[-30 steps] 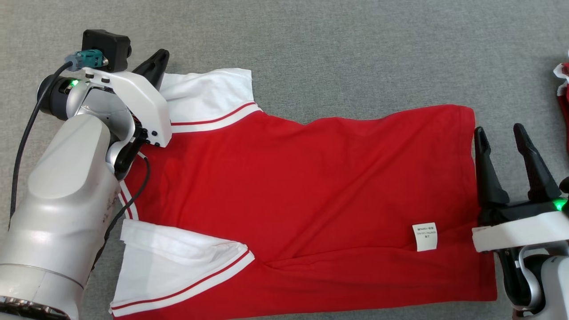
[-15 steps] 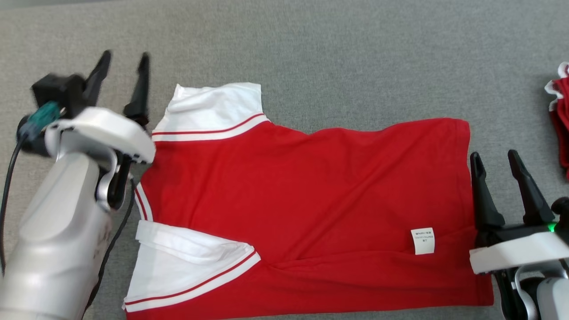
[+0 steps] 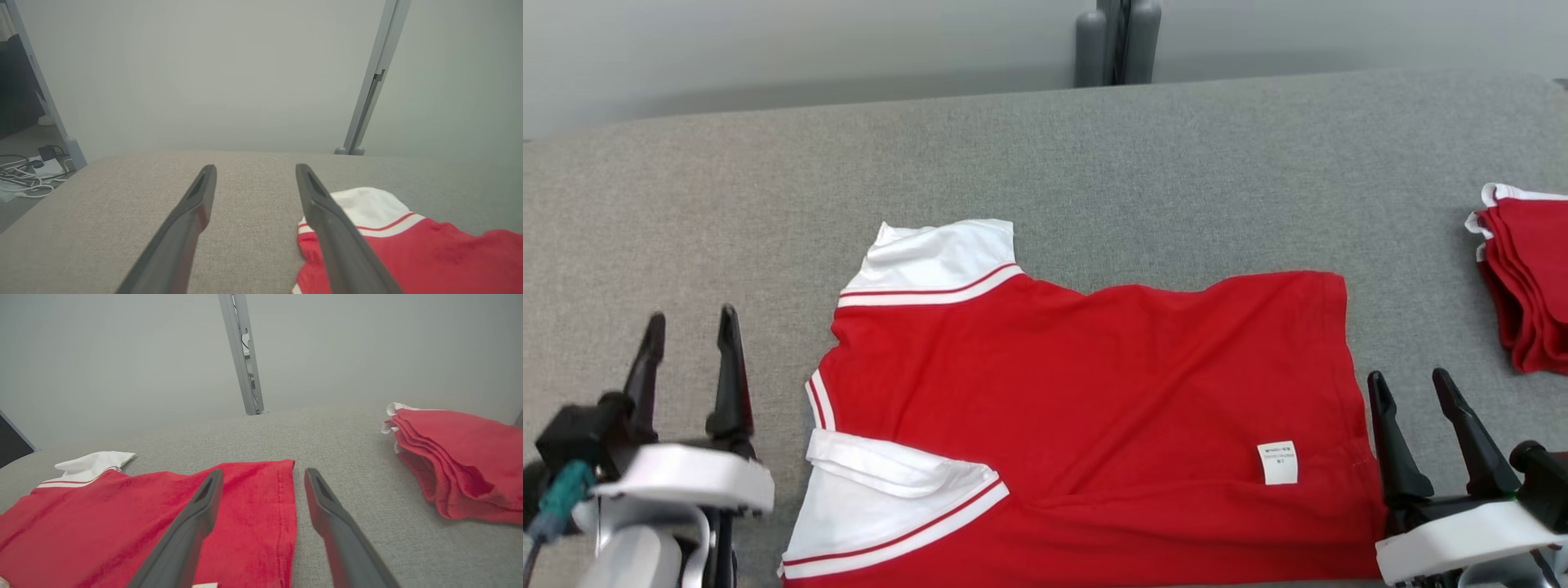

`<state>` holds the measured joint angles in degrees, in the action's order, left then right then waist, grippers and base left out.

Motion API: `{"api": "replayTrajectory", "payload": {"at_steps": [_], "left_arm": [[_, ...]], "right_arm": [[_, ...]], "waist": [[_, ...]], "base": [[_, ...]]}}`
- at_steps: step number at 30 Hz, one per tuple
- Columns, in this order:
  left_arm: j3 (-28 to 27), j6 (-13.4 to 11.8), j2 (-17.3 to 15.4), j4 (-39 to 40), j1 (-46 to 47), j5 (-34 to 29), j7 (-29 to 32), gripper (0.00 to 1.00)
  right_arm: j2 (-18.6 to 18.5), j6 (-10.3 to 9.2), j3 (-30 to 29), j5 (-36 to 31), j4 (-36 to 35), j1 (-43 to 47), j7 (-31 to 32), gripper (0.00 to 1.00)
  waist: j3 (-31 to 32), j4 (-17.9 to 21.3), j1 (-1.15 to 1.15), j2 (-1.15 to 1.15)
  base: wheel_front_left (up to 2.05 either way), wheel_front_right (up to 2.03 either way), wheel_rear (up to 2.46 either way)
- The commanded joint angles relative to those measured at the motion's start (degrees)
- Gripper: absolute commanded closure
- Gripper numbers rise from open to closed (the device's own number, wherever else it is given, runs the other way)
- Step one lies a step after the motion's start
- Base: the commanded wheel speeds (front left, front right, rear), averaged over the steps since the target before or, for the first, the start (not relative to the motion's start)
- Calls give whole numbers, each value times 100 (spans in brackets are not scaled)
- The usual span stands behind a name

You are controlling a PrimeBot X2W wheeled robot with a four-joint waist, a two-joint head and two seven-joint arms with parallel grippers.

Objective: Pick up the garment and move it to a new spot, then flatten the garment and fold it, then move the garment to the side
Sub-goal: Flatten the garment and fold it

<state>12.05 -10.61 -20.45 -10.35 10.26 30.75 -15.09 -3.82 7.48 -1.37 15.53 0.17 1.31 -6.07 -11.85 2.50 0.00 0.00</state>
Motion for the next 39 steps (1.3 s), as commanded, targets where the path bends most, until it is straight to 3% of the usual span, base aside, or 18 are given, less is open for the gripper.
{"api": "replayTrajectory", "payload": {"at_steps": [1,13,19,26,34,39], "left_arm": [[-4,-58,-19,117,-136,-38,0,0],[153,-171,-142,670,-646,-49,284,0],[140,-127,-222,873,-177,-88,378,0],[561,431,-319,694,1672,-171,1199,0],[1039,1225,-31,-1137,3106,233,2255,0],[1178,1454,45,-2057,3454,333,2550,0]], "right_arm": [[-11,4,-18,18,-33,64,12,0],[-27,4,-59,12,-138,159,85,0],[-6,4,-85,45,-220,108,66,0],[13,4,55,-36,-368,-201,89,0],[54,4,281,38,-182,-548,-90,0],[67,4,312,64,-37,-601,-184,0]], "waist": [[79,-4,0,0],[128,-14,0,0],[-15,-49,0,0],[-635,59,0,0],[-1171,388,0,0],[-1278,460,0,0]], "base": [[0,0,0],[0,0,0],[0,0,0],[0,0,0],[0,0,0],[0,0,0]]}}
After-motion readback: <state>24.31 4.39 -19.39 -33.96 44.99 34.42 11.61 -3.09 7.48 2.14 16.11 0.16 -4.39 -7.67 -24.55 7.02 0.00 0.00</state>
